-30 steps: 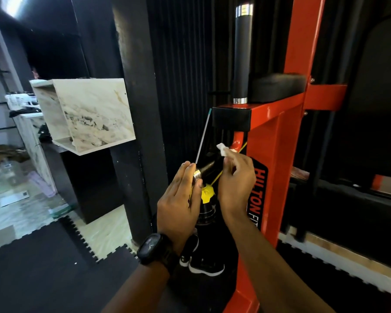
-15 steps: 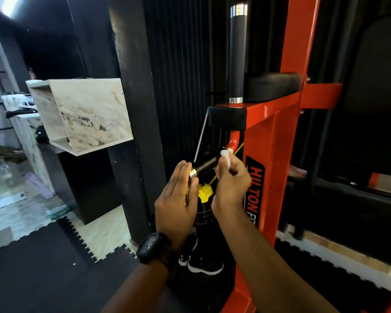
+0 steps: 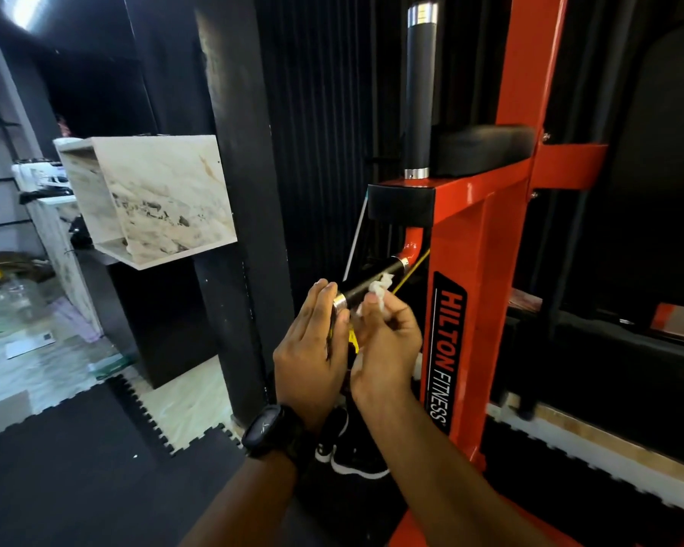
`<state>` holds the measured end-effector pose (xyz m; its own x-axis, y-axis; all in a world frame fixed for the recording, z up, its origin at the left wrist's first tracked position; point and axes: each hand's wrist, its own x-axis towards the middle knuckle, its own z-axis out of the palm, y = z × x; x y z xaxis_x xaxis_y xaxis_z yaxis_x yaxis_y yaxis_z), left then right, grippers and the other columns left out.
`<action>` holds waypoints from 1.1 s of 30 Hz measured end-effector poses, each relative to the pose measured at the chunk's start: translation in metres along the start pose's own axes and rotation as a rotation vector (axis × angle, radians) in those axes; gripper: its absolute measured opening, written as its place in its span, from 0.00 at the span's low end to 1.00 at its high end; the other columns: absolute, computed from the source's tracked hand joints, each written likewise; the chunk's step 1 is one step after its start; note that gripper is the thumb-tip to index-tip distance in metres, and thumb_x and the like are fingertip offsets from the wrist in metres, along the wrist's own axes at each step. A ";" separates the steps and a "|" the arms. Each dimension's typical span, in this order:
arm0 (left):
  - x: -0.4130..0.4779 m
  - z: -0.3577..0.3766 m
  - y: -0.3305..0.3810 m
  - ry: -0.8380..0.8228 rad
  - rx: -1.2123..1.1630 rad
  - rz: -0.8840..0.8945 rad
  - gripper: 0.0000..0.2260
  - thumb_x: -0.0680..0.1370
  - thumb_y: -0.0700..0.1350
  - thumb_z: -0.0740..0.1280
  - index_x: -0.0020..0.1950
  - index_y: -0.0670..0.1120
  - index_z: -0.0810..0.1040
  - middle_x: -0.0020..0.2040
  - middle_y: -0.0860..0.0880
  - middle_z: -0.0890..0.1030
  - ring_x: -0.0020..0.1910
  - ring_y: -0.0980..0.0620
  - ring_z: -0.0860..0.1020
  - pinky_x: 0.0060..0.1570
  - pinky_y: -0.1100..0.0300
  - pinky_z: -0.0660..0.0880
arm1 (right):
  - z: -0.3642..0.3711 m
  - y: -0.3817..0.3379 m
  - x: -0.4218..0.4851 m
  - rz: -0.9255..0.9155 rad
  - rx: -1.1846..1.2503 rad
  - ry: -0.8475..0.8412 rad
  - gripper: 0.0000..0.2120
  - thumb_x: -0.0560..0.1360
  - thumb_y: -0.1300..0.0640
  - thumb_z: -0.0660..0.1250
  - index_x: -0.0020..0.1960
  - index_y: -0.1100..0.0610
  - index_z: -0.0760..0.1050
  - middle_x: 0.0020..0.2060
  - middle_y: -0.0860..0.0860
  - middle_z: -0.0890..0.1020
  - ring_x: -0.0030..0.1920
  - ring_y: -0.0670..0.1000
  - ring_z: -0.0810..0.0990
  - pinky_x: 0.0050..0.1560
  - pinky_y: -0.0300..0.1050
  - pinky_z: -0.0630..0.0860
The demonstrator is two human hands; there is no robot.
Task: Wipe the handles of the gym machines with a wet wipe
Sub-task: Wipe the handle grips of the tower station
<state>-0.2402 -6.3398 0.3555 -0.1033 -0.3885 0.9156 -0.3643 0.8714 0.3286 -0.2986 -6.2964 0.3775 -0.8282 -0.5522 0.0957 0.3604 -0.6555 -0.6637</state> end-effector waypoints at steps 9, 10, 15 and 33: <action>0.000 -0.001 -0.002 -0.002 0.003 0.010 0.18 0.82 0.48 0.62 0.69 0.43 0.77 0.68 0.46 0.78 0.65 0.53 0.76 0.65 0.71 0.67 | -0.010 -0.002 0.001 -0.114 -0.077 -0.102 0.06 0.76 0.65 0.70 0.53 0.63 0.82 0.47 0.56 0.85 0.50 0.54 0.84 0.56 0.51 0.80; 0.000 0.000 -0.002 -0.004 0.001 0.013 0.18 0.82 0.48 0.62 0.69 0.43 0.77 0.68 0.46 0.78 0.65 0.53 0.77 0.64 0.68 0.68 | -0.009 -0.001 0.001 -0.124 -0.101 -0.098 0.06 0.76 0.65 0.70 0.52 0.60 0.83 0.49 0.57 0.84 0.52 0.54 0.84 0.56 0.50 0.80; 0.000 -0.001 -0.003 -0.008 -0.003 0.023 0.18 0.82 0.49 0.62 0.69 0.43 0.76 0.68 0.46 0.78 0.66 0.53 0.77 0.64 0.68 0.70 | -0.015 -0.005 0.010 -0.509 -0.502 -0.165 0.06 0.76 0.61 0.71 0.51 0.54 0.84 0.47 0.51 0.82 0.49 0.46 0.82 0.51 0.41 0.80; 0.001 -0.002 -0.003 -0.022 0.014 0.038 0.18 0.82 0.48 0.61 0.69 0.43 0.76 0.68 0.45 0.78 0.65 0.53 0.77 0.62 0.67 0.71 | -0.011 -0.072 0.080 -1.163 -1.381 -0.833 0.17 0.76 0.69 0.61 0.61 0.59 0.80 0.56 0.54 0.81 0.57 0.51 0.80 0.57 0.46 0.80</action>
<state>-0.2372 -6.3425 0.3553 -0.1372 -0.3621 0.9220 -0.3728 0.8812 0.2906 -0.3958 -6.2877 0.4243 0.1388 -0.5594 0.8172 -0.9634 -0.2674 -0.0193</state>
